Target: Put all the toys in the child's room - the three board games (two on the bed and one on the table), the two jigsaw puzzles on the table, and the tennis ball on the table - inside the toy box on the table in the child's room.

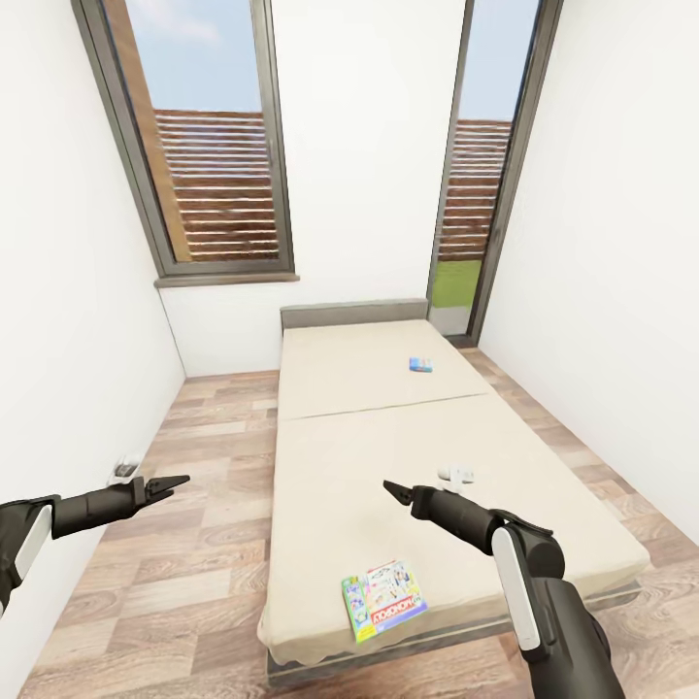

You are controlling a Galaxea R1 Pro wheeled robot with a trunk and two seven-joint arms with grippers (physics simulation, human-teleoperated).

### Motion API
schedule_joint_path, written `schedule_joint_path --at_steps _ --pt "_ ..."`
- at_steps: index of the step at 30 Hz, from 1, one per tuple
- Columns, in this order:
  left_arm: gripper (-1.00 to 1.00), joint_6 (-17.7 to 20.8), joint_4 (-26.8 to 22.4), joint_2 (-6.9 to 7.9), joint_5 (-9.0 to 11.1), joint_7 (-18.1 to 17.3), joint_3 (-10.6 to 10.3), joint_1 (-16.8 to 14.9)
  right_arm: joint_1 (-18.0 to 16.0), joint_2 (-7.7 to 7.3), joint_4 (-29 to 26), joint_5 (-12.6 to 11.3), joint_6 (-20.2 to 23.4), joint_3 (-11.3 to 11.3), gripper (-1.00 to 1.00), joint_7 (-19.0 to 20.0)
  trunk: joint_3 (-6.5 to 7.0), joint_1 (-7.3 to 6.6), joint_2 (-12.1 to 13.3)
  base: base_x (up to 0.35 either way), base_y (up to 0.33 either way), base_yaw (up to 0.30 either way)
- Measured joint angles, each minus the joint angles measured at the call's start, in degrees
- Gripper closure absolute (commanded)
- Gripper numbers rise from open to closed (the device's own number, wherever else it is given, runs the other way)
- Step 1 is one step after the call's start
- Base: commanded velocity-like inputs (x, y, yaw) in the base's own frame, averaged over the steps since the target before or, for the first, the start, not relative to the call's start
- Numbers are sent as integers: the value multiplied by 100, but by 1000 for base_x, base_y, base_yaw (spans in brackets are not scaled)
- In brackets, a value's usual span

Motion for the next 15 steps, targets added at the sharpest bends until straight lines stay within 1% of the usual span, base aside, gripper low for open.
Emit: schedule_joint_path --at_steps 7,15 --pt "-100 8 -5 -1 -3 0 0 0 0 -4 -17 -3 -2 13 -100 2 -126 155 -280 -116 0 0" --pt "-100 11 -4 -8 1 0 -1 0 0 -2 -30 9 -4 36 -100 -4 -270 330 -602 -31 0 0"
